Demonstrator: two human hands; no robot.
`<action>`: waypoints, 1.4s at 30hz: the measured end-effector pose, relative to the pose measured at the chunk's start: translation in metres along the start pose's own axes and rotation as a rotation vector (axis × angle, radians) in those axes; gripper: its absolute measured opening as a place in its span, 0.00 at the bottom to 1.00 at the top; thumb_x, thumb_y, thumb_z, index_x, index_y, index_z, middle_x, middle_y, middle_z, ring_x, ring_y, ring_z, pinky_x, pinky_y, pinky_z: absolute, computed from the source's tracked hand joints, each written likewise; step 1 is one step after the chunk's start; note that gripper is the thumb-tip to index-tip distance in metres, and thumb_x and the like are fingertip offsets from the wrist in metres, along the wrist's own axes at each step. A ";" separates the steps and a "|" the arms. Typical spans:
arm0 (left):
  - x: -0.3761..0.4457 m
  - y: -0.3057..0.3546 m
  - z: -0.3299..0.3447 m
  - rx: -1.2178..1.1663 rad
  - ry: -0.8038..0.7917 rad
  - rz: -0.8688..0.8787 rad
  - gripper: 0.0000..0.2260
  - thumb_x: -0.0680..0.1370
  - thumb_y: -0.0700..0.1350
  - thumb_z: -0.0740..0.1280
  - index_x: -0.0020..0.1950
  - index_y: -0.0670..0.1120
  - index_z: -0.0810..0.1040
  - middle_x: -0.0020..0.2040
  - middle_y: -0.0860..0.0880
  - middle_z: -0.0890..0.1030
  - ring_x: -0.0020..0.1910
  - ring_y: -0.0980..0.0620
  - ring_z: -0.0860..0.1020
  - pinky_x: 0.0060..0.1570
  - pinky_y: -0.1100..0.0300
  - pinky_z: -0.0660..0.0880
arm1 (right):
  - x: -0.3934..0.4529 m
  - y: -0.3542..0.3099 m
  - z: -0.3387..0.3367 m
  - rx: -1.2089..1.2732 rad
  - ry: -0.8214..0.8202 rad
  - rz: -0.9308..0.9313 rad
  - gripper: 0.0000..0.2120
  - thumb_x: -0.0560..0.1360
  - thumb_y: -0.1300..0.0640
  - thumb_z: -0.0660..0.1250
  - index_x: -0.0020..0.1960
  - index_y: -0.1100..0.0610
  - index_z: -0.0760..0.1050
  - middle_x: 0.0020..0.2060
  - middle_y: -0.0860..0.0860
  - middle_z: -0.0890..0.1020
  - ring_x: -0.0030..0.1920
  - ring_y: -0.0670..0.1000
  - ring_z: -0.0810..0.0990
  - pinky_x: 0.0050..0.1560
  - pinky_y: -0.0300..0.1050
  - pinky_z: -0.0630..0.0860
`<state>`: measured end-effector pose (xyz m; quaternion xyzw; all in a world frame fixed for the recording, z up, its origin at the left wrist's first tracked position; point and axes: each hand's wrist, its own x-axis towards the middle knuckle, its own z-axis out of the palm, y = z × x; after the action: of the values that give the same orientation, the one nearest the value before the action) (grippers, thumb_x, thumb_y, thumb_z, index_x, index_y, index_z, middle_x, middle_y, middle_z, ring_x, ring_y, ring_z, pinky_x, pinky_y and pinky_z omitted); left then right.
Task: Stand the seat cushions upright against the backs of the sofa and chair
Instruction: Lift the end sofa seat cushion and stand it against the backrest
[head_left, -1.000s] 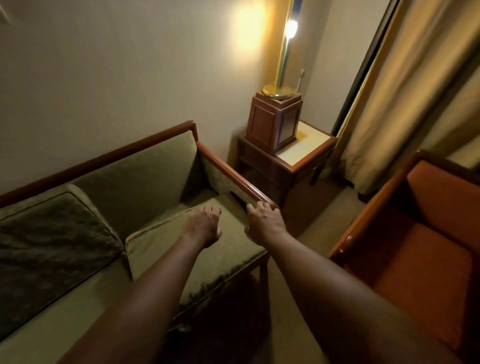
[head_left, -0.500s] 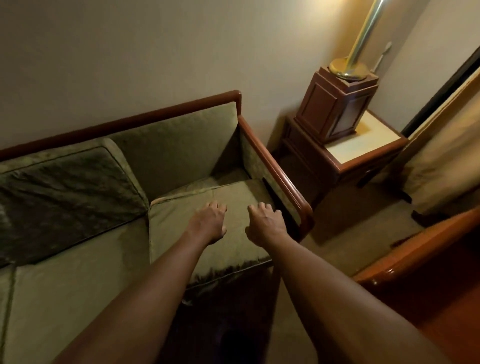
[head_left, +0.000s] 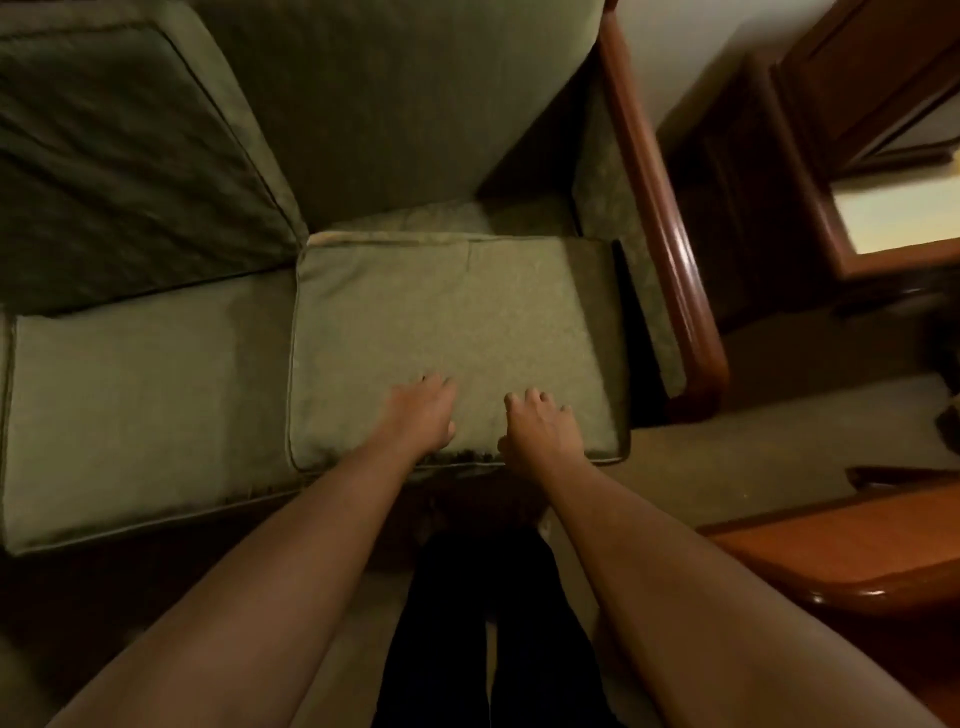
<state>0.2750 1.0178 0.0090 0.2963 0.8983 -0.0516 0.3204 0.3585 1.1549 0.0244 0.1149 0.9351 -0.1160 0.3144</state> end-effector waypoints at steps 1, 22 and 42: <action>0.006 -0.002 0.016 0.002 -0.031 -0.020 0.21 0.76 0.48 0.67 0.68 0.44 0.69 0.65 0.43 0.73 0.64 0.43 0.72 0.59 0.49 0.72 | 0.009 0.002 0.016 -0.007 -0.023 -0.024 0.18 0.78 0.54 0.64 0.67 0.57 0.69 0.62 0.57 0.74 0.63 0.58 0.73 0.61 0.55 0.72; 0.015 -0.022 -0.007 -0.025 -0.017 0.027 0.11 0.77 0.39 0.62 0.56 0.47 0.79 0.56 0.46 0.81 0.53 0.43 0.79 0.48 0.52 0.76 | 0.049 0.003 -0.020 -0.273 -0.130 -0.338 0.14 0.80 0.55 0.60 0.64 0.52 0.76 0.60 0.54 0.80 0.61 0.56 0.79 0.57 0.51 0.75; 0.130 -0.114 -0.287 0.043 0.208 0.070 0.43 0.71 0.59 0.71 0.79 0.48 0.52 0.73 0.45 0.64 0.72 0.44 0.64 0.70 0.48 0.64 | 0.192 -0.022 -0.313 -0.112 0.439 -0.021 0.15 0.82 0.57 0.54 0.62 0.58 0.76 0.58 0.56 0.78 0.56 0.58 0.78 0.52 0.51 0.75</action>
<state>-0.0267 1.0706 0.1457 0.3382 0.9145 -0.0285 0.2204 0.0271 1.2524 0.1523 0.1100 0.9873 -0.0393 0.1078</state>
